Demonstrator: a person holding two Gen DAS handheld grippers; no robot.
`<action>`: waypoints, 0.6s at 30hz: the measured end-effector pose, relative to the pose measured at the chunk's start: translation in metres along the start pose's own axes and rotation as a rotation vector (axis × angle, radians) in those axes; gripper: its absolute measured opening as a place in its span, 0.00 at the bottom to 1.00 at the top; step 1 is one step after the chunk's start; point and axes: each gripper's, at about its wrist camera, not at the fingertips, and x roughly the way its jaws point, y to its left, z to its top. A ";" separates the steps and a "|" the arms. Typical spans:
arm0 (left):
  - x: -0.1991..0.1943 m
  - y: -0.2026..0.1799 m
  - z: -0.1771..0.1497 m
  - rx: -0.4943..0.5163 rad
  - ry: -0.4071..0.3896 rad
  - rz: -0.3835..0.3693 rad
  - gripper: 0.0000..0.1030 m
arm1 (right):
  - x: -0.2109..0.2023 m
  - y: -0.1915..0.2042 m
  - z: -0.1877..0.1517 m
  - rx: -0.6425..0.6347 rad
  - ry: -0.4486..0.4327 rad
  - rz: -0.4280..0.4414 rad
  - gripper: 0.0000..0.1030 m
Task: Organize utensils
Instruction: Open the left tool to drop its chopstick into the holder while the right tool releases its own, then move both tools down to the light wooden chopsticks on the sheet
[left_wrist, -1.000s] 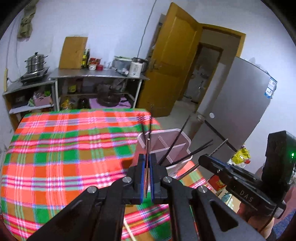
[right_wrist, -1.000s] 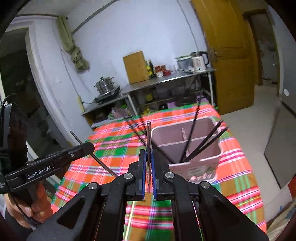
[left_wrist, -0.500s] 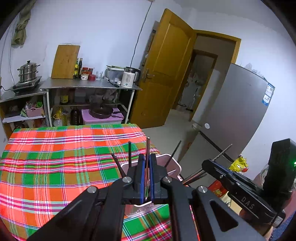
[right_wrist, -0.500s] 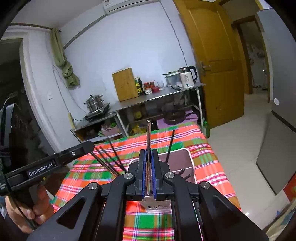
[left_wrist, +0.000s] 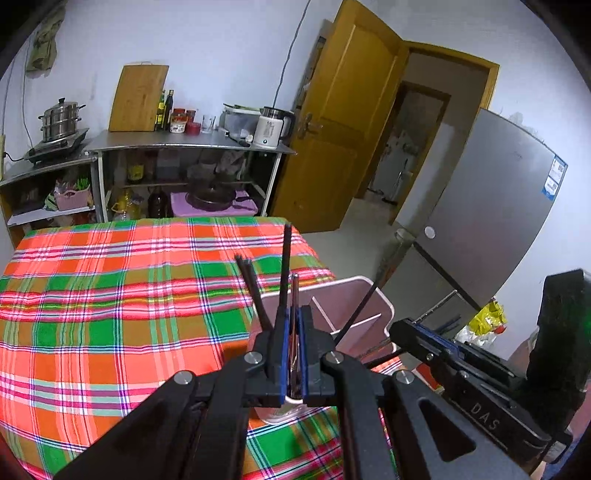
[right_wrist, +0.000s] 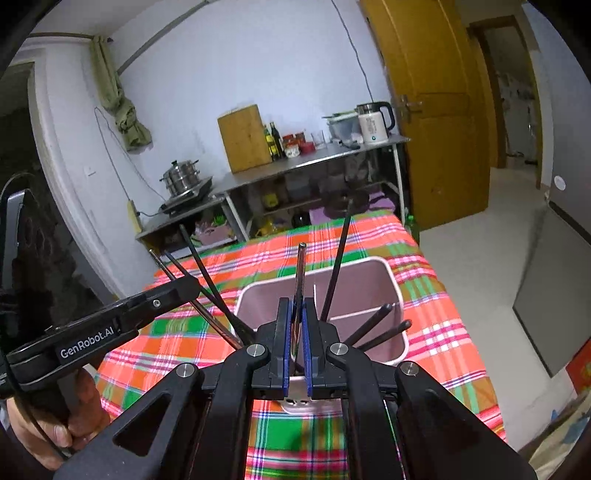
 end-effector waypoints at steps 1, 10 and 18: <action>0.001 0.000 -0.001 0.005 0.002 0.004 0.05 | 0.001 -0.001 -0.001 -0.002 0.007 -0.002 0.05; 0.000 0.001 -0.009 0.001 0.013 -0.001 0.06 | 0.003 0.000 -0.003 -0.006 0.017 -0.019 0.06; -0.024 0.003 -0.007 0.008 -0.033 -0.014 0.08 | -0.012 0.003 -0.002 -0.008 -0.022 -0.016 0.07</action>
